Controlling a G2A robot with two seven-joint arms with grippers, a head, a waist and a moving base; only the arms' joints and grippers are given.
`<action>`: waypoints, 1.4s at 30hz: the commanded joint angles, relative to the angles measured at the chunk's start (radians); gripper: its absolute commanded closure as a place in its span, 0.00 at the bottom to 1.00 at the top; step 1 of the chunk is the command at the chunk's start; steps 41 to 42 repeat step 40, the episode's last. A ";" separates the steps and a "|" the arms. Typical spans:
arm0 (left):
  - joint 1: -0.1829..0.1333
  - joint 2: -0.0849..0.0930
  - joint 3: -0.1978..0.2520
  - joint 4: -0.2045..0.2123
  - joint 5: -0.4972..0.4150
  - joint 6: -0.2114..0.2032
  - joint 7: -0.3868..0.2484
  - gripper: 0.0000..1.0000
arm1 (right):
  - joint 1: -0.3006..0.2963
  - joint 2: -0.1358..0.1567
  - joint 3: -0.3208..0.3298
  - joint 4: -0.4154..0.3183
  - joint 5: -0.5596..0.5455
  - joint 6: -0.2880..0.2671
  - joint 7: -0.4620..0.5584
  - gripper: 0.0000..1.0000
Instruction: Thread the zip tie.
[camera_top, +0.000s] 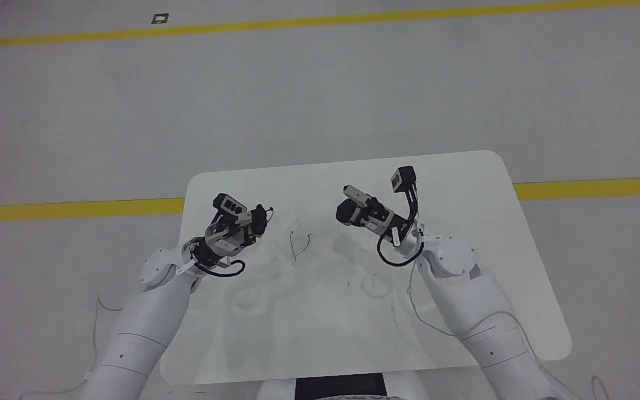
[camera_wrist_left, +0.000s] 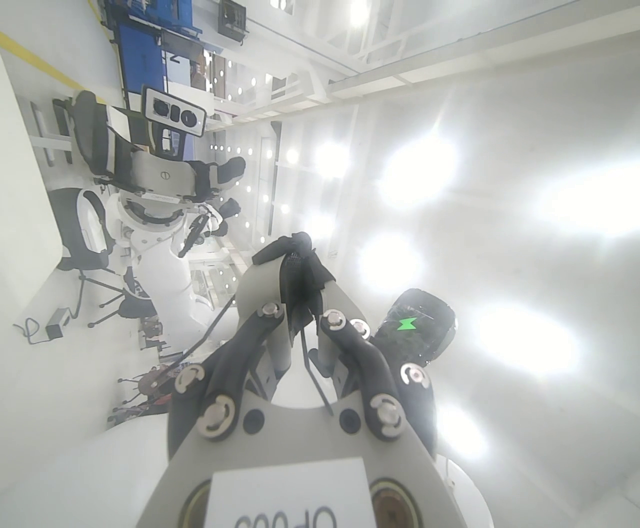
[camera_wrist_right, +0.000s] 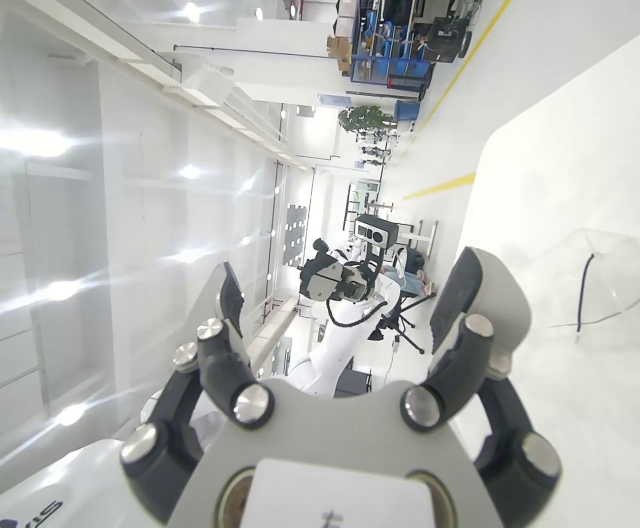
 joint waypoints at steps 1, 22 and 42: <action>0.000 0.000 0.000 0.000 0.000 0.000 0.000 1.00 | 0.000 0.000 0.000 0.000 0.000 0.000 0.000 0.00; 0.056 0.017 -0.066 -0.156 0.056 0.041 0.062 1.00 | -0.087 0.034 0.143 -0.156 -0.089 -0.062 -0.098 0.00; 0.063 0.019 -0.092 -0.128 -0.054 0.143 0.005 1.00 | -0.087 0.034 0.143 -0.156 -0.089 -0.062 -0.098 0.00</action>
